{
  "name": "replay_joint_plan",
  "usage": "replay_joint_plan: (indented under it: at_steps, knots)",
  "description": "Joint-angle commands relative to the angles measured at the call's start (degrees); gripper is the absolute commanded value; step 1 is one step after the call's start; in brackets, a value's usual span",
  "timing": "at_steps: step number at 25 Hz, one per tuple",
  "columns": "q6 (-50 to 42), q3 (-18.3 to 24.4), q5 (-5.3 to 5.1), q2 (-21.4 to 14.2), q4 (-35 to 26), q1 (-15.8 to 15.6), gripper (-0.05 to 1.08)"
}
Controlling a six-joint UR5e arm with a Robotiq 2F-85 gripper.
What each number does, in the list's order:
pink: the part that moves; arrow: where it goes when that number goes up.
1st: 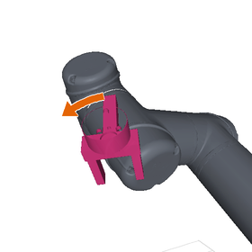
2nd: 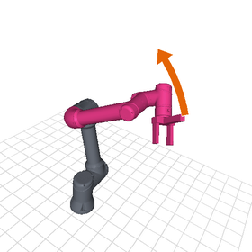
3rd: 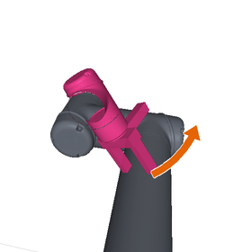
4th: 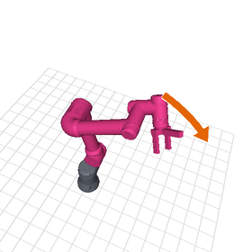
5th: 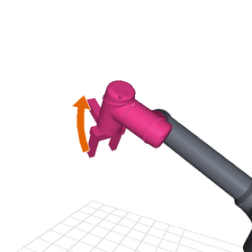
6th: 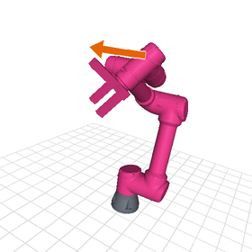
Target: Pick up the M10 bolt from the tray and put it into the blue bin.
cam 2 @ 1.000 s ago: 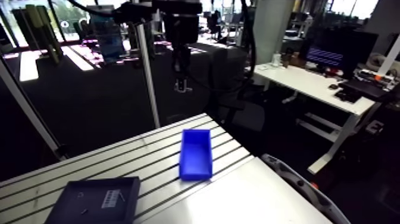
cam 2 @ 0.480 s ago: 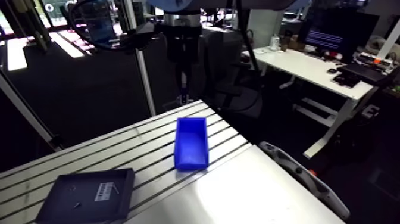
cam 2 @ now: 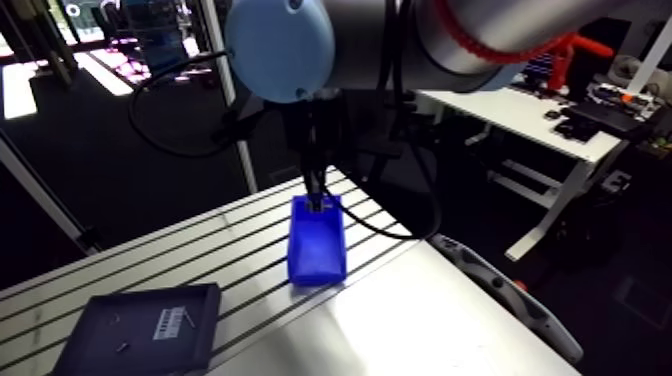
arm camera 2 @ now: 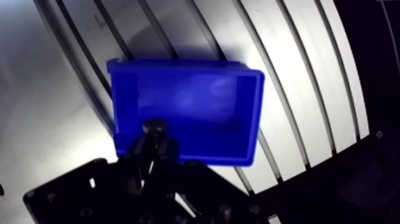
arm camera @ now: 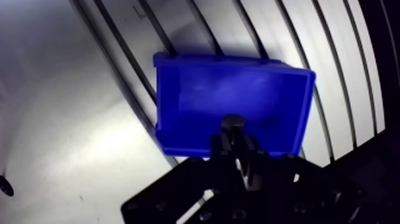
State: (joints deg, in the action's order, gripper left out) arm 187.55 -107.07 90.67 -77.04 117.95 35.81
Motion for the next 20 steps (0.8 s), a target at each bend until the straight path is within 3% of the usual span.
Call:
replay_joint_plan:
  at_steps: [1,20]
  knots:
    - [0.0,-2.8,0.07,0.2,2.7,0.3,1.08]
    - [-0.1,-3.8,0.34,7.9,9.9,0.4,1.08]
